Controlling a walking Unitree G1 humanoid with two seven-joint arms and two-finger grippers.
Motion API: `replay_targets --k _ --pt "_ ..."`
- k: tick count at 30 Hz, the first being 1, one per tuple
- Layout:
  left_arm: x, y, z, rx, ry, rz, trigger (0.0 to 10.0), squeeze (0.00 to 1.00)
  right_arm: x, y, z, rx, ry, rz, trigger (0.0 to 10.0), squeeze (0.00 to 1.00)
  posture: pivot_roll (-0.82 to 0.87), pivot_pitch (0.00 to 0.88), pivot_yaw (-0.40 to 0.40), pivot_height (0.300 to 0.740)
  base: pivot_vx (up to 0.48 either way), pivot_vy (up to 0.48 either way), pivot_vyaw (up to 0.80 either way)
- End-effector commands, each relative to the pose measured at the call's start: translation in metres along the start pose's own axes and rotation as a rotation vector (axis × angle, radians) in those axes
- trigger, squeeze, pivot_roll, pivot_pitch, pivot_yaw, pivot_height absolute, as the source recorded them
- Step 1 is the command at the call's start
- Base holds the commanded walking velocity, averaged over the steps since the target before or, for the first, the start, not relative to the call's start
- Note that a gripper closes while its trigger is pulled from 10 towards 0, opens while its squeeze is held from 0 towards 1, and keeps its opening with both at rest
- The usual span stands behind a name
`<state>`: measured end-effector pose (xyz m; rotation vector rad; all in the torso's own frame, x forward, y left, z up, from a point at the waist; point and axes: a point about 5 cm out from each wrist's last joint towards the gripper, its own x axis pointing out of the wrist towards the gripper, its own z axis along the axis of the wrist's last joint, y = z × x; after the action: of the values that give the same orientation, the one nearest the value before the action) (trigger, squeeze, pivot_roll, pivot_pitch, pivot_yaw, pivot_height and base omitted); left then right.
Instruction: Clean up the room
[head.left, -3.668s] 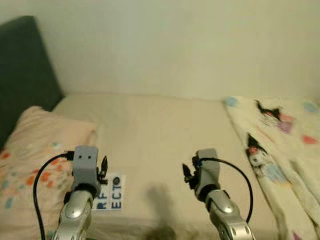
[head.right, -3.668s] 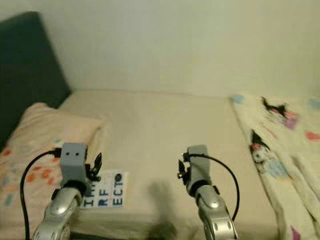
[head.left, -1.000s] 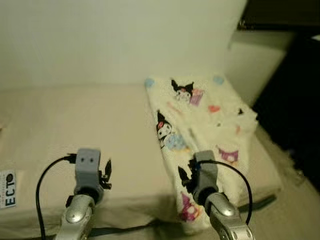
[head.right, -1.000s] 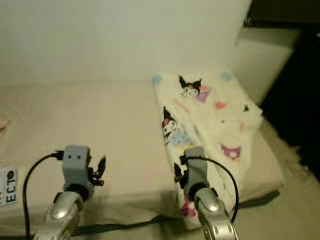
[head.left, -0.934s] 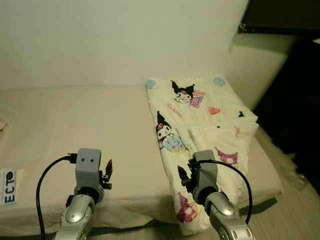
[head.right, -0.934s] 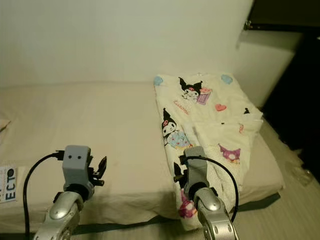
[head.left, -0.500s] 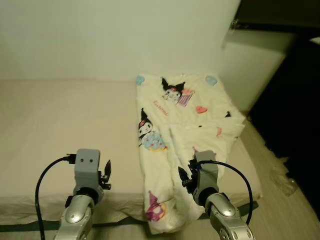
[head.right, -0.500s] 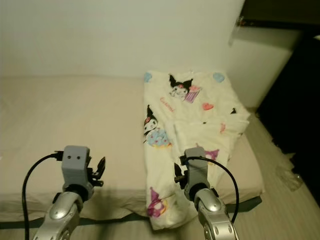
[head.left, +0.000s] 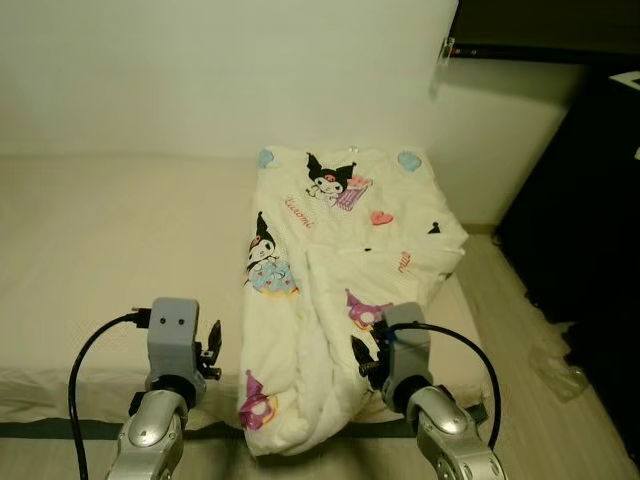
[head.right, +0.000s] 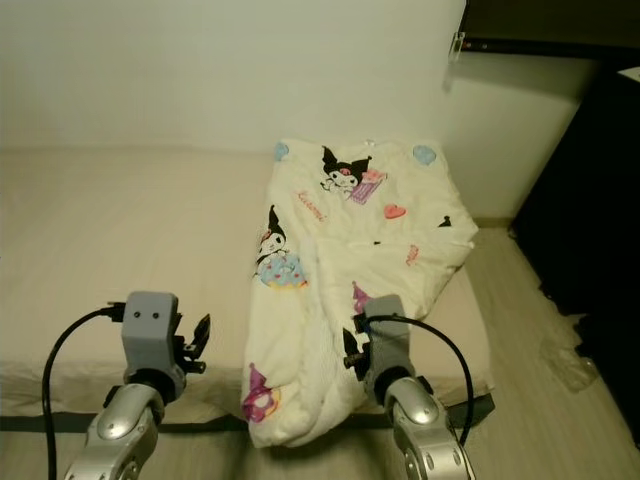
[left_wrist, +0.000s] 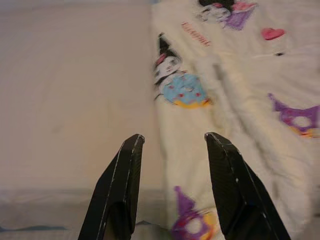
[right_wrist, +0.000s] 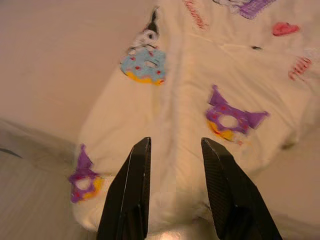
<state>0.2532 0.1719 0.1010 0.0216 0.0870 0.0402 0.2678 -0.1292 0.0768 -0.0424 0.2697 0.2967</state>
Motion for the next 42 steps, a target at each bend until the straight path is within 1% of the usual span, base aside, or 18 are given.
replay_targets --k 1,8,10,14,21,42 --pt "-0.001 0.005 -0.006 0.025 0.037 0.012 10.0 0.0 -0.001 0.0 -0.002 0.004 0.006 -0.01 10.0 0.0 -0.07 0.125 -0.025 0.74 0.0 0.0 0.0" --pt "0.0 0.003 -0.006 0.024 0.043 0.004 10.0 0.0 -0.001 -0.001 -0.001 0.009 0.002 -0.015 10.0 0.0 -0.07 0.125 -0.024 0.74 0.0 0.0 0.0" --pt "0.001 0.002 -0.006 0.035 0.04 -0.007 10.0 0.0 -0.001 -0.001 -0.001 0.012 0.001 -0.02 10.0 0.0 -0.07 0.124 -0.023 0.74 0.0 0.48 0.0" --pt "0.001 0.001 -0.004 0.03 0.032 -0.009 10.0 0.0 -0.001 -0.002 -0.001 0.012 0.001 -0.022 10.0 0.0 -0.07 0.124 -0.023 0.74 0.0 0.4 0.0" --pt "0.0 -0.001 0.001 0.001 -0.009 -0.014 10.0 0.0 -0.002 -0.004 0.0 0.02 -0.01 -0.044 10.0 0.0 -0.07 0.121 -0.023 0.74 0.0 0.0 0.0" --pt "0.001 -0.005 0.005 0.008 -0.026 -0.05 10.0 0.0 -0.001 -0.007 0.001 0.034 -0.019 -0.07 10.0 0.0 -0.07 0.11 -0.024 0.74 0.0 0.0 0.0"
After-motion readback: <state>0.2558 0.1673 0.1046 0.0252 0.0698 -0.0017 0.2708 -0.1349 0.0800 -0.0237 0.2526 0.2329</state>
